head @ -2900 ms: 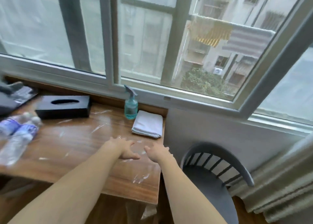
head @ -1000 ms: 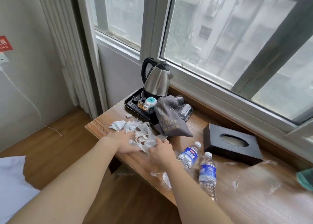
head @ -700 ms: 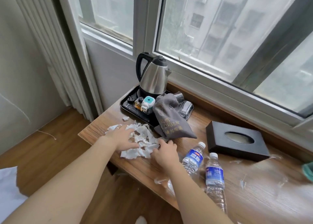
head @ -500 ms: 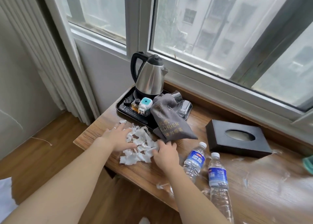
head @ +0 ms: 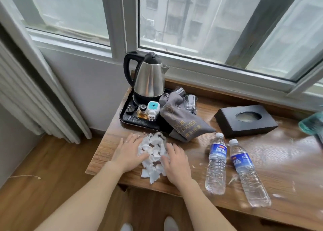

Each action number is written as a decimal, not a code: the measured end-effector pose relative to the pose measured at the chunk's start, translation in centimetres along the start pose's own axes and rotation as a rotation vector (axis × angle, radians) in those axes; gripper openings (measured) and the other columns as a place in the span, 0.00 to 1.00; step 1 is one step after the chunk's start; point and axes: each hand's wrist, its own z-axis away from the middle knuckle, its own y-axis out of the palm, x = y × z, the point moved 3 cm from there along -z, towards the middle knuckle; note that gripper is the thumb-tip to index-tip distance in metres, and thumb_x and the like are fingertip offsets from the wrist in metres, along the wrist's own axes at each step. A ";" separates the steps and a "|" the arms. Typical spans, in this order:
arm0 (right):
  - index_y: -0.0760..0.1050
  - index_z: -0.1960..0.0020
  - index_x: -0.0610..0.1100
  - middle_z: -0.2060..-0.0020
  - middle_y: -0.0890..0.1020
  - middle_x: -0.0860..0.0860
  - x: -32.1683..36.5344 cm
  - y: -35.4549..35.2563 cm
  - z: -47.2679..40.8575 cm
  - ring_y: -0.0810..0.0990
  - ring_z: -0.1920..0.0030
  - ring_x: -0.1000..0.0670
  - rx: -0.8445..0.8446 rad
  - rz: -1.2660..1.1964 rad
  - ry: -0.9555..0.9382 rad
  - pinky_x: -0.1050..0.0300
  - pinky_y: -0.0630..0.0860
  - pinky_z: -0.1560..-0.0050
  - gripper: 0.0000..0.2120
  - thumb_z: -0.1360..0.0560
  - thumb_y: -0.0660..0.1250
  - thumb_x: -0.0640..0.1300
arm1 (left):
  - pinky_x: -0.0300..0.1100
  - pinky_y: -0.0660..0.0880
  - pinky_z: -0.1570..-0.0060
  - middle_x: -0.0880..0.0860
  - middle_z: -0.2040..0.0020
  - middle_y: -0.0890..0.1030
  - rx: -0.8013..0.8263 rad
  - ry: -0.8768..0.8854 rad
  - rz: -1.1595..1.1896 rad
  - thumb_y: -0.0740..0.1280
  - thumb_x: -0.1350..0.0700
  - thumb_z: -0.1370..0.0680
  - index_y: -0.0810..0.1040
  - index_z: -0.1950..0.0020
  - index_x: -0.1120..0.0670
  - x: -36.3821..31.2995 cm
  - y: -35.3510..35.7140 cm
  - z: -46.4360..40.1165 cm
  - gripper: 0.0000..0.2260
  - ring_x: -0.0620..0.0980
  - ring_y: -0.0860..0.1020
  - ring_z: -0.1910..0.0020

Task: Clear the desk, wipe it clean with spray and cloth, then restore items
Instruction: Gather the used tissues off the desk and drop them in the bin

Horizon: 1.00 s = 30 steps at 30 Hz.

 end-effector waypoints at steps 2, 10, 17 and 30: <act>0.56 0.18 0.49 0.19 0.60 0.46 1.2 0.9 0.2 0.55 0.20 0.44 0.021 -0.115 -0.001 0.48 0.52 0.20 0.40 0.25 0.44 0.68 | 0.53 0.43 0.22 0.46 0.19 0.54 -0.019 0.065 0.023 0.58 0.32 0.22 0.56 0.19 0.47 0.1 0.5 0.4 0.35 0.46 0.46 0.20; 0.50 0.16 0.48 0.17 0.51 0.53 4.1 2.5 -2.5 0.44 0.18 0.50 -0.064 -0.233 -0.049 0.57 0.43 0.22 0.42 0.24 0.53 0.69 | 0.46 0.40 0.22 0.45 0.20 0.57 -0.102 0.220 0.125 0.58 0.40 0.20 0.53 0.19 0.50 1.1 1.8 0.8 0.33 0.43 0.46 0.20; 0.76 0.29 0.43 0.29 0.76 0.48 3.9 5.0 -4.0 0.66 0.23 0.42 -0.189 -0.139 -0.202 0.50 0.56 0.21 0.29 0.20 0.53 0.59 | 0.38 0.40 0.24 0.47 0.22 0.63 -0.178 0.301 0.349 0.53 0.46 0.22 0.60 0.21 0.51 1.7 2.1 -0.8 0.28 0.36 0.50 0.25; 0.65 0.28 0.44 0.32 0.74 0.42 2.3 3.3 -1.9 0.69 0.27 0.45 -0.557 -0.380 -0.143 0.36 0.69 0.28 0.20 0.16 0.57 0.53 | 0.49 0.49 0.24 0.51 0.32 0.77 -0.222 0.431 0.187 0.49 0.46 0.19 0.79 0.34 0.56 -0.4 3.8 -3.3 0.25 0.53 0.67 0.26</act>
